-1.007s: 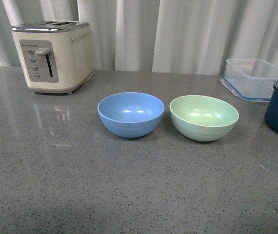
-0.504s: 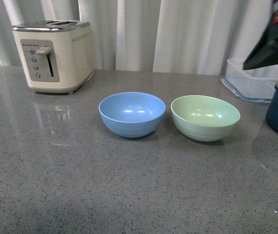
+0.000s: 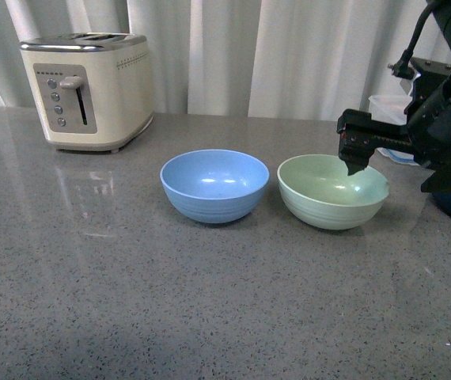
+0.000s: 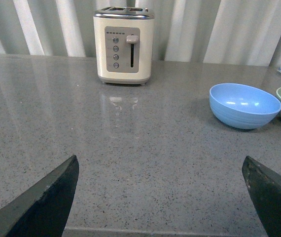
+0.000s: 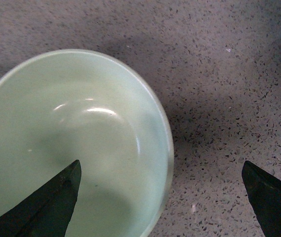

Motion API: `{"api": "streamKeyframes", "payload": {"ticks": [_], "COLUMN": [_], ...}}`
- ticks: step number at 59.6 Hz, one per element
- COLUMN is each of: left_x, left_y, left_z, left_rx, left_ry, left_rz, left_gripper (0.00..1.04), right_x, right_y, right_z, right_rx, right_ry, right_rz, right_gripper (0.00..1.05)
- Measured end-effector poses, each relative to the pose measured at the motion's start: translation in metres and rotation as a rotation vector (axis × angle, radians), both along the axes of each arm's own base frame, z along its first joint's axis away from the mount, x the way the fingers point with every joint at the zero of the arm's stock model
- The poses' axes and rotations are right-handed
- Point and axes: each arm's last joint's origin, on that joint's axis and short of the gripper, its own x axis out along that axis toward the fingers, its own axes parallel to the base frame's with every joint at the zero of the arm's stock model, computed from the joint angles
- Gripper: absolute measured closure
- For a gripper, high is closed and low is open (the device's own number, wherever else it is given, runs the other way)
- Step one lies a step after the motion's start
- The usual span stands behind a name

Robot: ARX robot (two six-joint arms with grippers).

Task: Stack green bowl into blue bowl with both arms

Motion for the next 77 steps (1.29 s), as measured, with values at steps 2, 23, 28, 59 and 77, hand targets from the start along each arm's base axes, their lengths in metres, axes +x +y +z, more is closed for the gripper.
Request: {"api": "streamKeyframes", "payload": {"ticks": [2, 23, 28, 59, 77], "left_x": [0.0, 0.0, 0.0, 0.0, 0.0], "left_y": [0.0, 0.0, 0.0, 0.0, 0.0], "left_z": [0.0, 0.0, 0.0, 0.0, 0.0], "left_rx": [0.0, 0.0, 0.0, 0.0, 0.0], "left_ry": [0.0, 0.0, 0.0, 0.0, 0.0], "left_rz": [0.0, 0.0, 0.0, 0.0, 0.0], "left_gripper": [0.07, 0.07, 0.07, 0.07, 0.07], "right_x": [0.002, 0.015, 0.016, 0.001, -0.008], "right_y": [-0.001, -0.006, -0.007, -0.002, 0.067], "right_z": [-0.004, -0.017, -0.016, 0.036, 0.09], "right_rx": [-0.006, -0.03, -0.032, 0.032, 0.06], "right_ry": [0.008, 0.042, 0.044, -0.082, -0.227], "right_rz": [-0.006, -0.039, -0.043, 0.0, 0.192], "right_gripper": [0.1, 0.56, 0.7, 1.04, 1.04]}}
